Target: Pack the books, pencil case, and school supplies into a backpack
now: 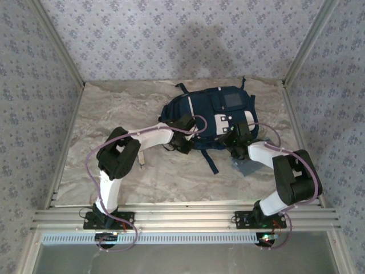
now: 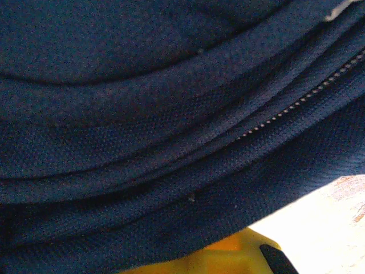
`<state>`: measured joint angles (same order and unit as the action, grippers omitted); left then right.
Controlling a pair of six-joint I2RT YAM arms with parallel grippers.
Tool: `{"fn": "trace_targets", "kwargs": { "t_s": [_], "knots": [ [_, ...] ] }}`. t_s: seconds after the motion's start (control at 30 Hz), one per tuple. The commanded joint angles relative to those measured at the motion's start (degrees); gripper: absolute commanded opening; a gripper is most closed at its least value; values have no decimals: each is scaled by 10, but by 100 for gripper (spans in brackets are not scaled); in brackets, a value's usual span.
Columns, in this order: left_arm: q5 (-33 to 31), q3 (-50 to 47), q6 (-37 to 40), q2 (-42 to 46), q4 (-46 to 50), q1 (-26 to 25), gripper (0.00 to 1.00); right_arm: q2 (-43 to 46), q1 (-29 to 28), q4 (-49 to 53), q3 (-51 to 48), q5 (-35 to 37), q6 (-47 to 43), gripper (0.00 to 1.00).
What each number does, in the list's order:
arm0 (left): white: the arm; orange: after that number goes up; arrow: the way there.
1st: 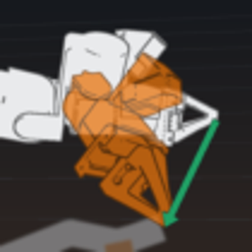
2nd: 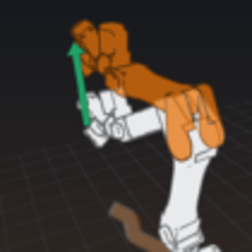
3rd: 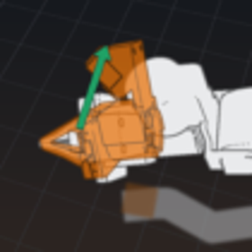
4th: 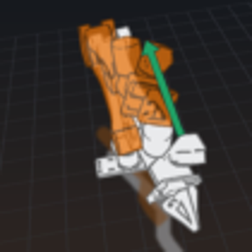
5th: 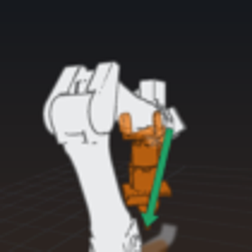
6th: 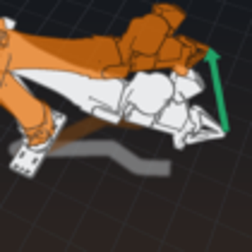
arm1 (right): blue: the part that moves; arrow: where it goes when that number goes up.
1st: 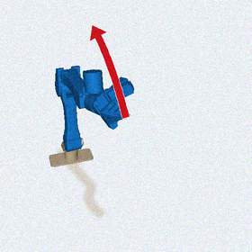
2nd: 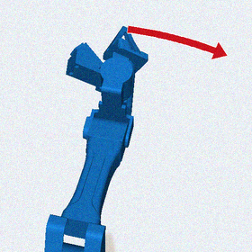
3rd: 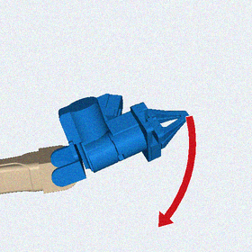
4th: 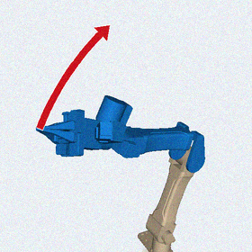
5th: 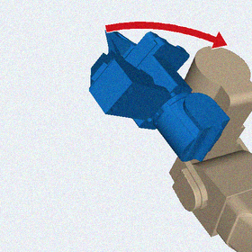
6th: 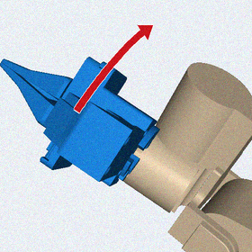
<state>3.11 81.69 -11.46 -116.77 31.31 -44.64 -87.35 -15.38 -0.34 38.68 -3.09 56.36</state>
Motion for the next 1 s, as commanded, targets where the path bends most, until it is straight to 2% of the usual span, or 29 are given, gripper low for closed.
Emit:
{"fn": "trace_targets", "kwargs": {
  "t_s": [0.0, 0.1, 0.13, 0.3, 0.5, 0.6, 0.77, 0.8, 0.87, 0.97],
  "knots": [
    [-11, -11, 3, 27, 34, 13, 0, -14, 12, -29, 4, 33, 0, 21],
    [-2, -30, 2, 51, 31, 27, 0, -12, 23, -41, 10, 23, -4, 2],
    [-4, -35, 1, 58, 31, 32, 0, -9, 27, -40, 14, 19, -9, 0],
    [-37, -57, -13, 81, 32, 74, 0, 18, 57, -11, 32, 20, -46, 0],
    [-72, -65, -20, 106, 19, 123, 0, 14, 119, 13, 57, -19, -94, 0],
    [-71, -61, -19, 111, 17, 133, 0, -19, 140, 24, 97, -37, -128, 0],
    [-30, -58, -26, 116, 21, 120, 0, -121, 163, 42, 204, -69, -167, 0],
    [-24, -58, -30, 119, 22, 112, 0, -142, 167, 42, 228, -90, -164, 1],
    [-9, -58, -42, 125, 21, 94, 0, -170, 169, 40, 265, -127, -159, 17],
    [34, -47, -75, 127, 12, 68, 0, -163, 156, 53, 285, -130, -160, 56]
  ]
}}
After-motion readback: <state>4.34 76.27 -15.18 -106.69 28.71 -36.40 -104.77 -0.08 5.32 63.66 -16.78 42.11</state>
